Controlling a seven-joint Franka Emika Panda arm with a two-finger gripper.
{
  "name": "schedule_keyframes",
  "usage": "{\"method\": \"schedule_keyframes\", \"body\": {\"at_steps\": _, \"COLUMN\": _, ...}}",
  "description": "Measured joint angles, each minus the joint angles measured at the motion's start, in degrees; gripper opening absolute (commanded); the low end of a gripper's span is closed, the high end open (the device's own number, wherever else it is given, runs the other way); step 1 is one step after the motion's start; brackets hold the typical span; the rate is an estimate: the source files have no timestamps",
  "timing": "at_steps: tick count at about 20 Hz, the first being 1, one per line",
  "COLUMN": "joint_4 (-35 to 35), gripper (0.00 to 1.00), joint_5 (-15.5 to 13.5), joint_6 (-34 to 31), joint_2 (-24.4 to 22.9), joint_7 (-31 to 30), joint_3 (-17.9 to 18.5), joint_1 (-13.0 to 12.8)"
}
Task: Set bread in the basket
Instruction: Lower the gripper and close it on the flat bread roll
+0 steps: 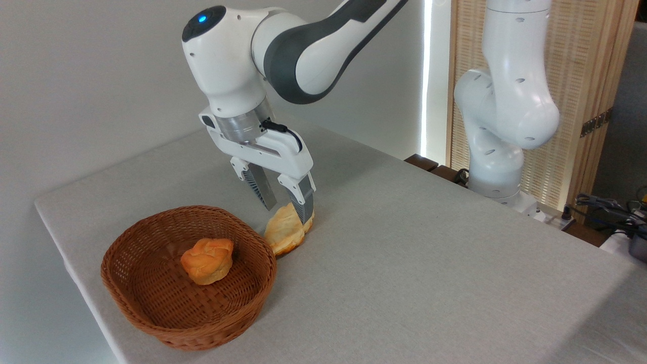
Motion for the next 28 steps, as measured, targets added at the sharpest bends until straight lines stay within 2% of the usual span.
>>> {"method": "schedule_keyframes", "body": {"at_steps": 14, "joint_4": 0.0, "gripper": 1.00, "joint_5": 0.0, "joint_6": 0.1, "joint_2": 2.7, "joint_7": 0.0, "joint_3": -2.1, "joint_1": -0.1}}
{"method": "schedule_keyframes", "body": {"at_steps": 18, "joint_4": 0.0, "gripper": 0.97, "joint_5": 0.1, "joint_6": 0.1, "joint_2": 2.9, "joint_7": 0.0, "joint_3": -2.6, "joint_1": -0.1}}
{"method": "schedule_keyframes", "body": {"at_steps": 19, "joint_4": 0.0, "gripper": 0.97, "joint_5": 0.2, "joint_6": 0.1, "joint_2": 2.9, "joint_7": 0.0, "joint_3": -2.5, "joint_1": -0.1}}
{"method": "schedule_keyframes", "body": {"at_steps": 21, "joint_4": 0.0, "gripper": 0.96, "joint_5": 2.3, "joint_6": 0.0, "joint_2": 3.0, "joint_7": 0.0, "joint_3": -2.6, "joint_1": -0.1}}
{"method": "schedule_keyframes", "body": {"at_steps": 26, "joint_4": 0.0, "gripper": 0.46, "joint_5": 3.5, "joint_6": 0.0, "joint_2": 3.0, "joint_7": 0.0, "joint_3": -2.7, "joint_1": -0.1}}
{"method": "schedule_keyframes", "body": {"at_steps": 27, "joint_4": 0.0, "gripper": 0.40, "joint_5": 3.5, "joint_6": 0.0, "joint_2": 3.0, "joint_7": 0.0, "joint_3": -2.7, "joint_1": -0.1}}
{"method": "schedule_keyframes", "body": {"at_steps": 28, "joint_4": 0.0, "gripper": 0.39, "joint_5": 3.5, "joint_6": 0.0, "joint_2": 3.0, "joint_7": 0.0, "joint_3": -2.7, "joint_1": -0.1}}
